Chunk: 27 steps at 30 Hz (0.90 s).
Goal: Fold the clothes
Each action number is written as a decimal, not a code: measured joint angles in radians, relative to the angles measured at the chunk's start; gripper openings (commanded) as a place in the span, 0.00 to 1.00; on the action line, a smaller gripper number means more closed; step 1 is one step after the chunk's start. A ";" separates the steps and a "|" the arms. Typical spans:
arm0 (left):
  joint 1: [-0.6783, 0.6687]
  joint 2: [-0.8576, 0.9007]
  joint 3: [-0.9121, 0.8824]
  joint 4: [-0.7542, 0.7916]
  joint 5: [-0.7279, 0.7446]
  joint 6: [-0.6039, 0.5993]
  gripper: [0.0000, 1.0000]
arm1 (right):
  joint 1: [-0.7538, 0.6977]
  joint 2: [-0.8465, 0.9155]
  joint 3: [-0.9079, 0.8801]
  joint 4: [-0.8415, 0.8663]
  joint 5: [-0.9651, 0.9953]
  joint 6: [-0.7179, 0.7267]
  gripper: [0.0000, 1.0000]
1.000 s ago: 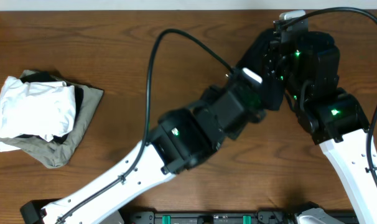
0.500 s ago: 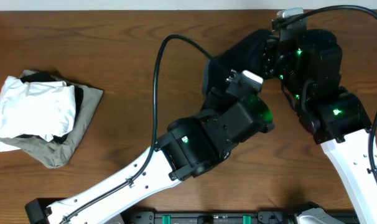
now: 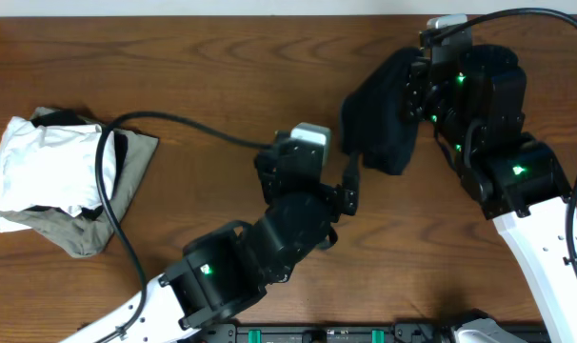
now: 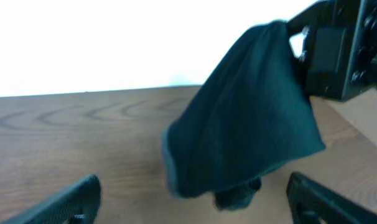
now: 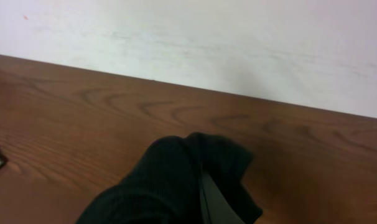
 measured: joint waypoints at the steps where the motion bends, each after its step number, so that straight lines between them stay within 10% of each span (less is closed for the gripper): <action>1: 0.001 0.000 -0.037 0.050 -0.002 0.012 0.98 | -0.002 0.000 0.000 -0.001 0.000 0.000 0.10; 27: 0.006 0.250 -0.132 0.419 0.000 0.160 0.98 | -0.002 0.001 0.000 -0.027 -0.003 0.000 0.11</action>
